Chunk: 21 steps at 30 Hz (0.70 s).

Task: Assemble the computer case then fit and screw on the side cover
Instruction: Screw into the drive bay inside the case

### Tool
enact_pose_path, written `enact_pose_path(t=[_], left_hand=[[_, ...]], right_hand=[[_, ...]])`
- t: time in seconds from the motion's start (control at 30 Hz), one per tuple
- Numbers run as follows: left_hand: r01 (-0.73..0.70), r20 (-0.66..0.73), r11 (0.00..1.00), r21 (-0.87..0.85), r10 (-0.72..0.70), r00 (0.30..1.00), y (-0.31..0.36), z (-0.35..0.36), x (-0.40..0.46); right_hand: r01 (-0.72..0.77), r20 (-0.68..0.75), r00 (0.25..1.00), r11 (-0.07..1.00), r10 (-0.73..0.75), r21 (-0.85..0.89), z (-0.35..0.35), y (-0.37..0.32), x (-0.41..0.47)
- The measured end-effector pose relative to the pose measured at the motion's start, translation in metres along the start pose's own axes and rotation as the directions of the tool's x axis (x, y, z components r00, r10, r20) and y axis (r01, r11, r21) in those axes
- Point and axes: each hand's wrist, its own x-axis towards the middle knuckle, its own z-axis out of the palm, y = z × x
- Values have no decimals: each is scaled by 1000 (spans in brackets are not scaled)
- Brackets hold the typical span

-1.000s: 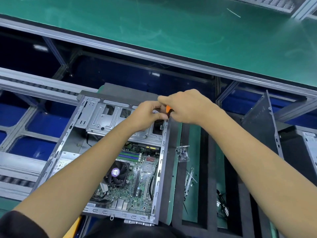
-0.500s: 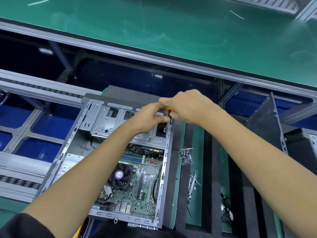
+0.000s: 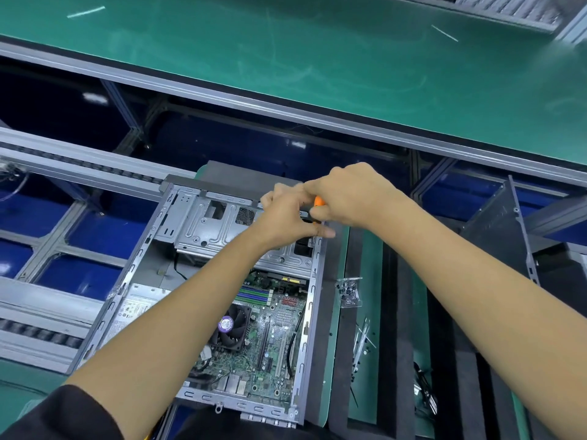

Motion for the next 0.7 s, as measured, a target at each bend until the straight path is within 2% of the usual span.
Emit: enact_pose_path(t=[0.07,0.13,0.23,0.3,0.4,0.53,0.7], left_hand=[[8,-51,1000,-27,-9,999,3,4,2],[27,-52,998,-62,-30,998,1,3,4],[73,64,994,-86,-68,996,-4,-6,4],[82,138,991,-103,-68,988,-6,-10,3],[32,41,998,-47,-30,999,-4,-6,0],[-22,-38,1000,-17,21,999,-2,7,5],[-46,-10,999,27,46,999,1,8,12]], right_hand=[[-33,-14,999,997,32,-63,1,0,0],[5,-55,998,997,-10,-80,3,3,-3],[114,-49,992,992,-117,-53,4,3,-4],[87,-46,995,996,-89,-32,2,2,-1],[7,-24,1000,999,-6,40,4,3,-1],[-87,-74,993,996,88,9,16,7,-8],[-2,-61,998,986,12,168,19,11,-21]])
